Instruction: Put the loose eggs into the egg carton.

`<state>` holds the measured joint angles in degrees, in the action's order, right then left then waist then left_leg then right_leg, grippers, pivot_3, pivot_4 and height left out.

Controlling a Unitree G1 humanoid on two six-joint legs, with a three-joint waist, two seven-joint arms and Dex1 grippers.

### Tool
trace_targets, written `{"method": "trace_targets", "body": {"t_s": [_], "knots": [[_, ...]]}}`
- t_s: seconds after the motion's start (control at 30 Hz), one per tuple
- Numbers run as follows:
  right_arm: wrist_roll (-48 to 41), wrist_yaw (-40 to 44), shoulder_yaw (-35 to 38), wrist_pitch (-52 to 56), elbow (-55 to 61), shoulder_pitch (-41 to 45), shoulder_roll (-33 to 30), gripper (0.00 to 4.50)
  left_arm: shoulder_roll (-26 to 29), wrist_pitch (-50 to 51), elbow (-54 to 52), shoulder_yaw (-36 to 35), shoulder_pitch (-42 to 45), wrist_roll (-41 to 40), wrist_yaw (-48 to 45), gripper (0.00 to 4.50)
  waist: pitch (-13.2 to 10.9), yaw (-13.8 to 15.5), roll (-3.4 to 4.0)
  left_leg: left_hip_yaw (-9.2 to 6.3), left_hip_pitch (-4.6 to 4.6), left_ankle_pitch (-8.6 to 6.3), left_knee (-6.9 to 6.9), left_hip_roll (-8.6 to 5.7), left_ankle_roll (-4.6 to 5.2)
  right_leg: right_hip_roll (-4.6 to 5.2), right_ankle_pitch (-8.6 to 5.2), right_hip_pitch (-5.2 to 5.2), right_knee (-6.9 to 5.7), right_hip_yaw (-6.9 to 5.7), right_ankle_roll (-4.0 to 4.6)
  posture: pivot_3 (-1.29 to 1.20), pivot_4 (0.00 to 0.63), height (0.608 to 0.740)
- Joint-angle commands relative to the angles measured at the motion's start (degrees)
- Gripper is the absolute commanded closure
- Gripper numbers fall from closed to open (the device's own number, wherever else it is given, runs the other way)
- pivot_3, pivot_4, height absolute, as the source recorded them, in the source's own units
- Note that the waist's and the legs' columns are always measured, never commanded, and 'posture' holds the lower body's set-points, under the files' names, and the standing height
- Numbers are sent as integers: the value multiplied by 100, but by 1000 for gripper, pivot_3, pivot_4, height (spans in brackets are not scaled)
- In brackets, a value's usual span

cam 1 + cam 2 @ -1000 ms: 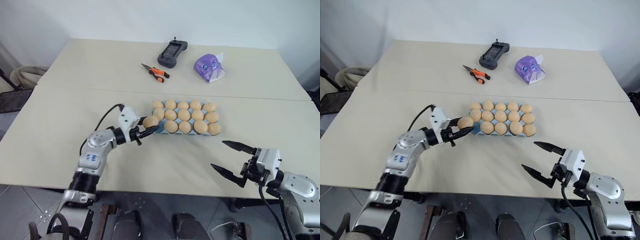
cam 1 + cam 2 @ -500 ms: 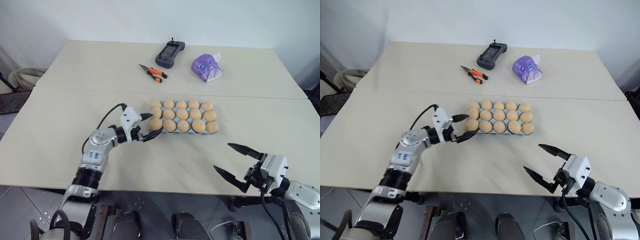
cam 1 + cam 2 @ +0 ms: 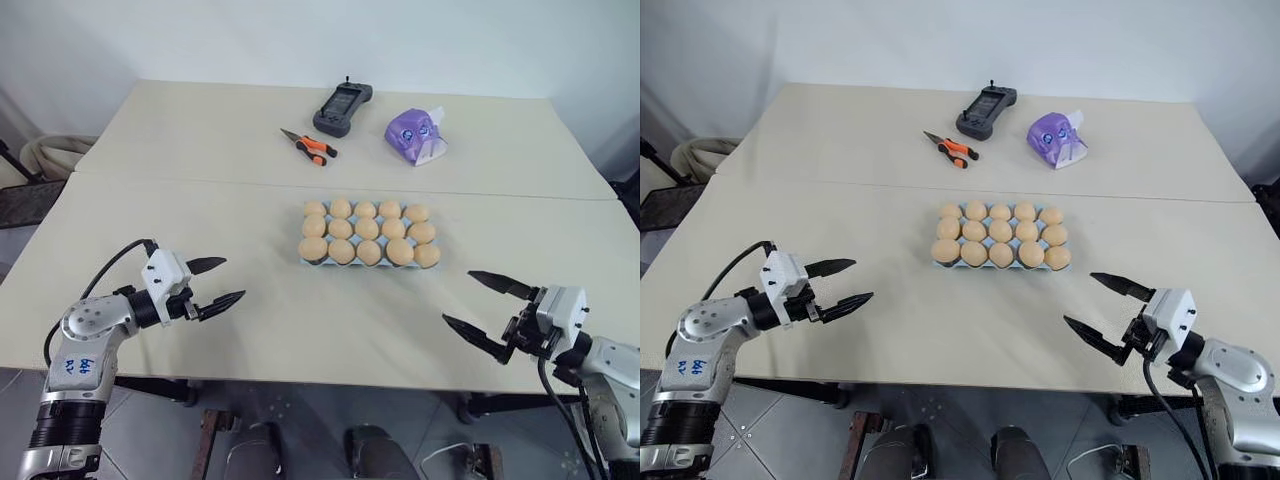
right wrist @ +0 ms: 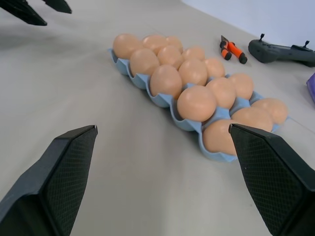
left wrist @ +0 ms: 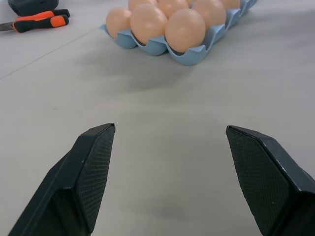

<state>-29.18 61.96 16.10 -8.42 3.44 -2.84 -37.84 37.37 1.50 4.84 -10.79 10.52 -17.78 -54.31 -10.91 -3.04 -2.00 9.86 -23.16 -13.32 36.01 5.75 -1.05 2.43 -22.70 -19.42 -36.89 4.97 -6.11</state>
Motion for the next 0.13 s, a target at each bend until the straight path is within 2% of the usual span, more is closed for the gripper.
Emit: {"method": "trace_targets", "body": {"t_s": [0.03, 0.13], "knots": [[-46, 141, 90, -66, -206, 154, -75, 0, 19, -86, -313, -228, -112, -115, 171, 666, 0, -1, 0, 0, -1, -1, 0, 1, 1, -1, 0, 0, 2, -1, 0, 0, 150, 740], [-27, 181, 94, -76, -316, 260, -60, 0, 1, -88, -519, -192, -249, -35, 314, 666, 0, -8, 0, 0, -2, 0, -3, 2, 5, -2, 0, -2, 6, 0, 0, 0, 150, 740]]}}
